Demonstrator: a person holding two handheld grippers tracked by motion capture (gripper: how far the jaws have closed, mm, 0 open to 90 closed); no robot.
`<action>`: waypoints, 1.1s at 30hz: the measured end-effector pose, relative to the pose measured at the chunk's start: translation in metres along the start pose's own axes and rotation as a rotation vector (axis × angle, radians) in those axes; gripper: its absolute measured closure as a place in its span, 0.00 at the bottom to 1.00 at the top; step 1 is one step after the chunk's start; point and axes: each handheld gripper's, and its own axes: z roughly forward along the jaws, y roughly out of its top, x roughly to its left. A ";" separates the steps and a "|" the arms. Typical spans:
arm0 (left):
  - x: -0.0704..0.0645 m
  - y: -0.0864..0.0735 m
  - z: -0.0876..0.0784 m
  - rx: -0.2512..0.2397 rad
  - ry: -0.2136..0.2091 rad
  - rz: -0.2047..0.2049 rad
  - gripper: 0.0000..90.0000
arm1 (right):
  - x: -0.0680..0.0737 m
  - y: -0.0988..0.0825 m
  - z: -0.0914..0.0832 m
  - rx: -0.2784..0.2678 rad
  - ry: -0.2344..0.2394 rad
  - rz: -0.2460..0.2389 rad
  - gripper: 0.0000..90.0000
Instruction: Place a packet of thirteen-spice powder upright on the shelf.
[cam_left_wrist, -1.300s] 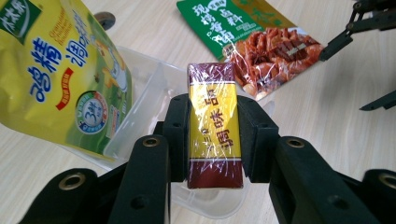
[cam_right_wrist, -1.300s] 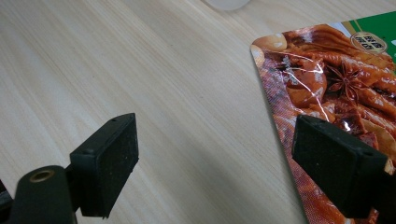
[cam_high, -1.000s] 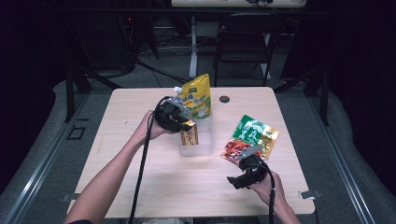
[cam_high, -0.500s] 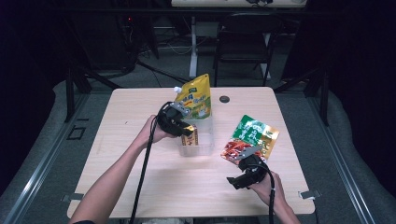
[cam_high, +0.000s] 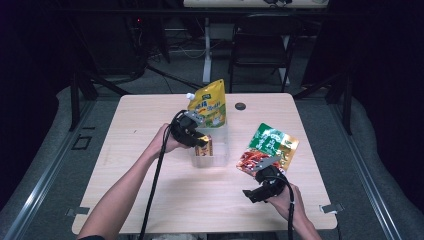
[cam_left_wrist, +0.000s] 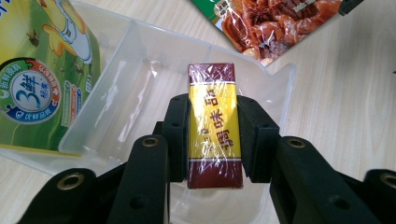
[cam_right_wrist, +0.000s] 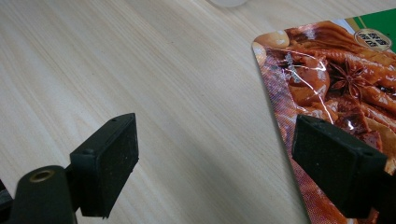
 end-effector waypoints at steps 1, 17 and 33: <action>0.001 0.000 0.000 -0.001 -0.004 -0.002 0.74 | 0.000 0.000 0.000 0.000 0.000 0.000 0.16; -0.001 0.001 -0.008 -0.031 0.032 -0.073 0.30 | -0.002 0.000 -0.003 -0.014 -0.003 0.009 0.16; -0.014 -0.009 -0.046 -0.108 0.073 -0.130 0.16 | -0.009 -0.002 -0.008 -0.031 0.003 0.040 0.16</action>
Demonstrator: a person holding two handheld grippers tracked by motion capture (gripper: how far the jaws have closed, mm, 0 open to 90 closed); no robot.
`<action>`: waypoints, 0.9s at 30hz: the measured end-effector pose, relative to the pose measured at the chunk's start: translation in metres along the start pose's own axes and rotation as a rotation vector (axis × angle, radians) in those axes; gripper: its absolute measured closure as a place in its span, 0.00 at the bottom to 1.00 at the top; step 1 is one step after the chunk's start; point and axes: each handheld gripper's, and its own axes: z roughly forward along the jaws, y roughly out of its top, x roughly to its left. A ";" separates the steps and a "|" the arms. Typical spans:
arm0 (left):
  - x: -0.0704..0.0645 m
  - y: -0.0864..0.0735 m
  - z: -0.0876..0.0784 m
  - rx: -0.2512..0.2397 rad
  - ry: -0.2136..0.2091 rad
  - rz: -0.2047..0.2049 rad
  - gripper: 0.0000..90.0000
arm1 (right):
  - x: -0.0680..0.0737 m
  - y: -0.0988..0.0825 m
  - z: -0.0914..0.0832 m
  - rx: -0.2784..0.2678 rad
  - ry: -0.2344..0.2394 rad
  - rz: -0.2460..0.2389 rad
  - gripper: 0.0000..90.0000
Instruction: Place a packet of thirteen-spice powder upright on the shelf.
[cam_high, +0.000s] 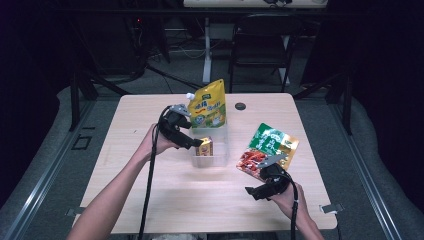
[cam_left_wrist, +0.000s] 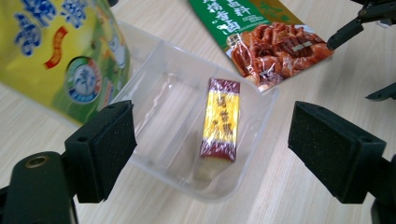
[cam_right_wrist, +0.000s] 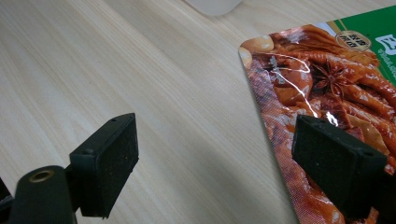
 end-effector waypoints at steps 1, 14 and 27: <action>0.000 -0.002 -0.003 -0.003 -0.001 0.000 0.16 | -0.001 0.000 0.000 -0.003 -0.002 -0.001 0.16; -0.009 -0.048 -0.033 -0.025 0.056 -0.065 0.13 | -0.014 -0.003 -0.007 -0.022 -0.016 0.044 0.16; -0.023 -0.095 -0.044 -0.026 0.098 -0.142 0.14 | -0.024 -0.005 -0.011 -0.028 -0.027 0.076 0.17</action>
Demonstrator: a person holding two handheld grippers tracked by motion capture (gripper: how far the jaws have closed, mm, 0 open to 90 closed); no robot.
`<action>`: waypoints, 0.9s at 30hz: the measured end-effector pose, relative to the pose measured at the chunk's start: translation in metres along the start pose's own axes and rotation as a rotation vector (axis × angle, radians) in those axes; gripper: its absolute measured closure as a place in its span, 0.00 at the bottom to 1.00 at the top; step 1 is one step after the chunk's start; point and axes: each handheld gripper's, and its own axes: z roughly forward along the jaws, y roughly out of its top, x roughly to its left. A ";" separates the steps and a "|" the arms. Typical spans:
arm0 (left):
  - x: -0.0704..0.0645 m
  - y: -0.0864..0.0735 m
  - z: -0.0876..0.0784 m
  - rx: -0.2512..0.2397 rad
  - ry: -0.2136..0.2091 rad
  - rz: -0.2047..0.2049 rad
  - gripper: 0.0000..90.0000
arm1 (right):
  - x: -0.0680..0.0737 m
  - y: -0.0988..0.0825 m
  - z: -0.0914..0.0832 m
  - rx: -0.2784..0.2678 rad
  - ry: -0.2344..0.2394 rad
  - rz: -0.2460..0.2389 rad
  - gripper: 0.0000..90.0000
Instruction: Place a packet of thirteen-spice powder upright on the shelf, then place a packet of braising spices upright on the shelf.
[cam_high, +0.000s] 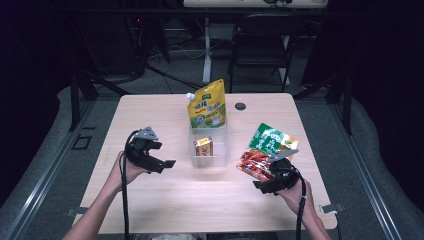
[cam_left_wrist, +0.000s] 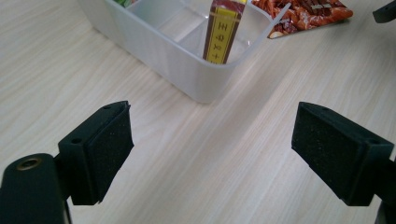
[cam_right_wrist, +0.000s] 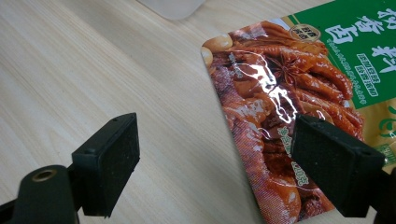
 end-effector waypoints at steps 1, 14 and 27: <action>-0.001 -0.003 0.000 -0.003 -0.002 -0.007 0.14 | -0.002 0.000 0.000 -0.001 0.002 0.004 0.17; -0.012 -0.035 -0.002 -0.008 0.031 -0.031 0.15 | -0.023 -0.002 -0.006 0.022 0.001 0.063 0.18; -0.015 -0.048 0.003 0.003 0.022 -0.028 0.14 | -0.065 -0.006 -0.015 0.005 0.031 0.142 0.19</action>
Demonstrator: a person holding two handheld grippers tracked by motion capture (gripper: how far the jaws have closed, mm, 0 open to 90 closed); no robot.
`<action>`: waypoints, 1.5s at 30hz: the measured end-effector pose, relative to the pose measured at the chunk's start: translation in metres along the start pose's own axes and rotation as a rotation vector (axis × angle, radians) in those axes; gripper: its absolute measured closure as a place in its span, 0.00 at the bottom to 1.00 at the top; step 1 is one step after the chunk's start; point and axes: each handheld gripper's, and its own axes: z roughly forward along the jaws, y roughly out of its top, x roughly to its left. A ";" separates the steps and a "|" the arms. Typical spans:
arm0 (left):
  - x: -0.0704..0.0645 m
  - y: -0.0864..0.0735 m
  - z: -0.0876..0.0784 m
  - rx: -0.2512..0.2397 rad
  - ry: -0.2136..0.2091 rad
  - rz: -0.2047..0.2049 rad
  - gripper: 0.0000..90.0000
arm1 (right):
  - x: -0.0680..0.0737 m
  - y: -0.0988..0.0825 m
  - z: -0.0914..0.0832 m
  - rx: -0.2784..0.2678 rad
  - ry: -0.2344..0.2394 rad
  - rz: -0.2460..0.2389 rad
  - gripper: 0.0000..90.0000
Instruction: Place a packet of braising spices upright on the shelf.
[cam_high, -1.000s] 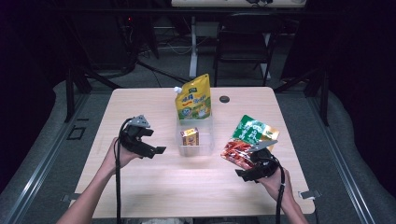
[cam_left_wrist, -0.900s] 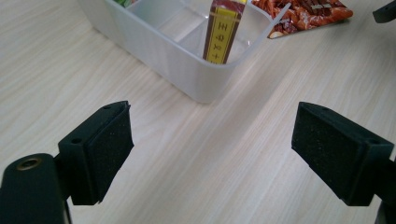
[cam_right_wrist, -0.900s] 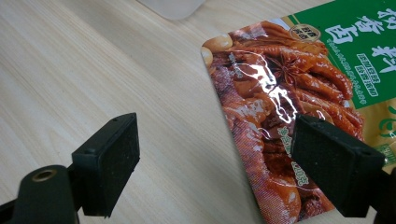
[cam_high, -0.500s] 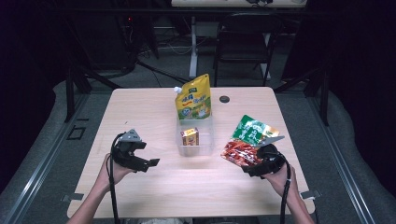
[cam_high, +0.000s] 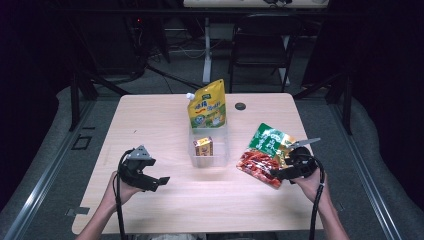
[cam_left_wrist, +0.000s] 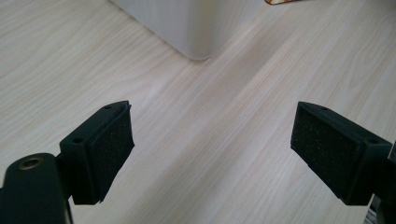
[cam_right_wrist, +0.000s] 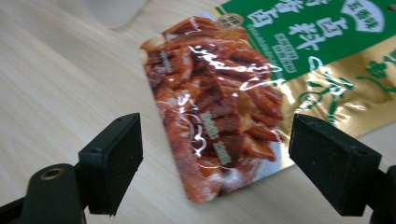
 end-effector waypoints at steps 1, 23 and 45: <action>0.000 -0.001 0.001 0.005 -0.004 -0.004 0.14 | -0.004 0.000 0.000 0.001 -0.015 0.005 0.19; 0.001 -0.007 0.012 0.019 -0.010 -0.022 0.16 | -0.021 0.024 0.027 -0.054 -0.153 0.026 0.83; -0.001 -0.012 0.019 0.046 -0.018 -0.017 0.17 | -0.027 0.040 0.085 0.001 -0.250 -0.005 1.00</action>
